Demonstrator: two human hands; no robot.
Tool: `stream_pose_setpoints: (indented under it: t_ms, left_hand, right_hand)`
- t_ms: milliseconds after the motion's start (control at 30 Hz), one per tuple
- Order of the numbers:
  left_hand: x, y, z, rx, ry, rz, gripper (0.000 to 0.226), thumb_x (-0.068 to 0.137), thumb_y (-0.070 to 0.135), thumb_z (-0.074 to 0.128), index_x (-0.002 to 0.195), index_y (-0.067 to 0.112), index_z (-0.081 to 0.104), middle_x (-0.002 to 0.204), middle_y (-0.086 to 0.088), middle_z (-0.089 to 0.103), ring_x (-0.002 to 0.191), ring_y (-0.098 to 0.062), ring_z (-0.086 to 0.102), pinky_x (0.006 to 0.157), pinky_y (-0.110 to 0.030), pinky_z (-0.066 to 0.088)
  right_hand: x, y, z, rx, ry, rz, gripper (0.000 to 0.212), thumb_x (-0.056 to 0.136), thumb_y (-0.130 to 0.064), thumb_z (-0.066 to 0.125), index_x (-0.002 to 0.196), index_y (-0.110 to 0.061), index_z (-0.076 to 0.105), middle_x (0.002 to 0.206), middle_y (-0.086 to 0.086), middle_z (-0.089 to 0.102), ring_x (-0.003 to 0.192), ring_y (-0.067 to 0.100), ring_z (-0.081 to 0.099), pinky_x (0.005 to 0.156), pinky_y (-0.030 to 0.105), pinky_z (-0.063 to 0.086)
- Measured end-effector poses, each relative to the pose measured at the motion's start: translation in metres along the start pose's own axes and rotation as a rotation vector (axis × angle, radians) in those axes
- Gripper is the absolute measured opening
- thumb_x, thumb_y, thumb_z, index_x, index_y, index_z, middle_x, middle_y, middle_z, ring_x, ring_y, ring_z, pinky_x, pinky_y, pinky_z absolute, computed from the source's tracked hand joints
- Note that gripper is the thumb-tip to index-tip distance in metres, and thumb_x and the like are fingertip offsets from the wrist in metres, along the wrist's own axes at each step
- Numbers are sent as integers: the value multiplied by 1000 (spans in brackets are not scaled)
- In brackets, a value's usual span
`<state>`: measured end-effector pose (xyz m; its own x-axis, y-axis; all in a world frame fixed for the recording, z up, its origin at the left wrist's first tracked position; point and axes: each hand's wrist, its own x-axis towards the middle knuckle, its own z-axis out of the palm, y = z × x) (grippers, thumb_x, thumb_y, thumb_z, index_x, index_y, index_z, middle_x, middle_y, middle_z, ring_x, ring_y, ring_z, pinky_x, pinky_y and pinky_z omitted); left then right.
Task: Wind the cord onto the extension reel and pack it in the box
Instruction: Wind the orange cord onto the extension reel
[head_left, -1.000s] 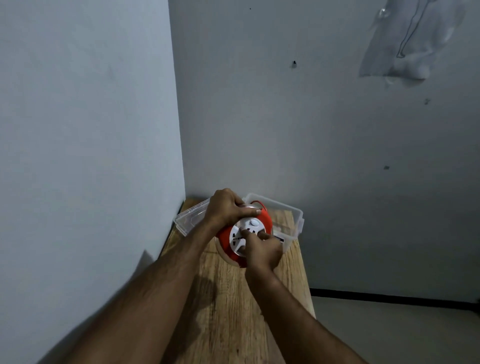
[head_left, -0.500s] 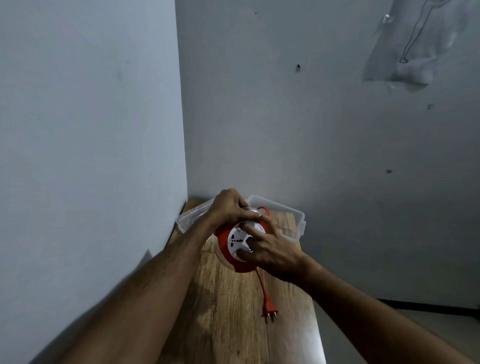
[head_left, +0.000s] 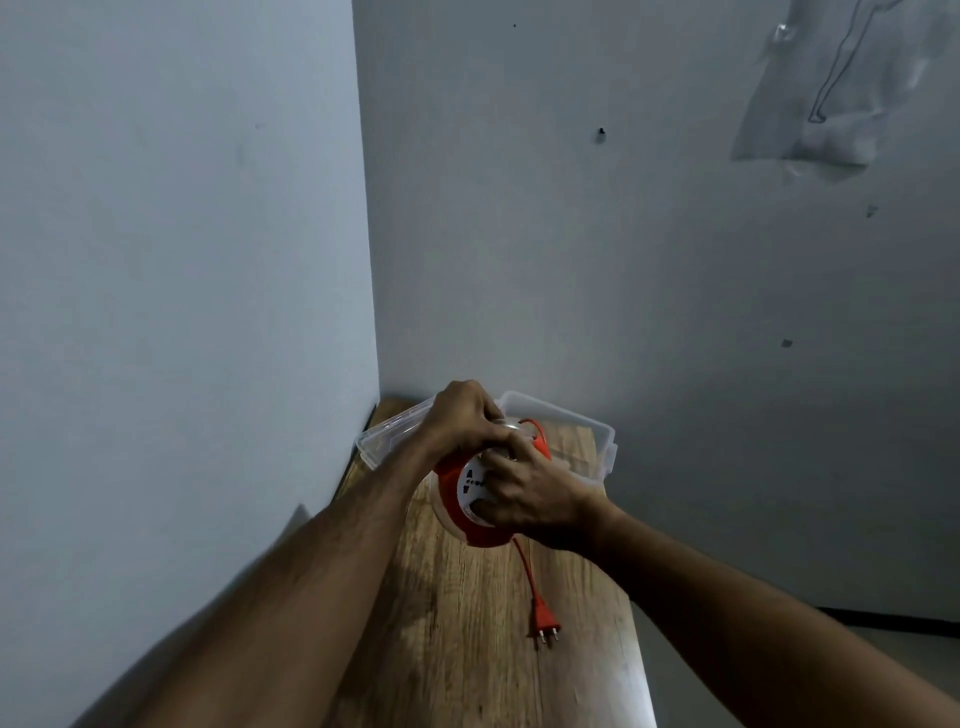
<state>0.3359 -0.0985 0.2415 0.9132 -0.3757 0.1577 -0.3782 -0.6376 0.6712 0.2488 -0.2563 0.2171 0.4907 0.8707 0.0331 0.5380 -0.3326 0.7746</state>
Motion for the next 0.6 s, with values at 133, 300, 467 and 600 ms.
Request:
stream_pose_setpoints:
  t_ms: [133, 300, 467, 600]
  left_hand:
    - [1, -3, -1, -32, 47, -3, 34, 76, 49, 86, 59, 21, 75, 47, 9, 61, 43, 3, 58, 44, -11, 38]
    - [4, 0, 2, -66, 117, -12, 52, 66, 62, 87, 60, 13, 75, 54, -3, 66, 44, -11, 58, 48, -25, 44]
    - [5, 5, 6, -51, 150, 10, 48, 66, 63, 86, 68, 16, 79, 57, 4, 69, 50, -5, 63, 49, -18, 44]
    - [5, 3, 11, -18, 139, -14, 55, 63, 70, 83, 65, 16, 78, 57, 4, 69, 51, -7, 65, 50, -29, 51]
  right_hand:
    - [5, -6, 10, 245, 78, 225, 64, 70, -42, 86, 128, -25, 64, 128, 17, 66, 122, 40, 54, 109, 60, 43]
    - [7, -25, 16, 676, 188, 743, 76, 67, -42, 87, 134, -22, 58, 115, 17, 71, 96, 34, 70, 78, 47, 62]
    - [25, -51, 4, 980, 287, 1290, 58, 77, -45, 74, 129, -22, 66, 100, 3, 77, 87, 17, 73, 88, 38, 61]
    - [43, -64, -7, 1223, 411, 1706, 62, 73, -46, 74, 130, -25, 68, 112, 0, 76, 98, 14, 71, 91, 35, 60]
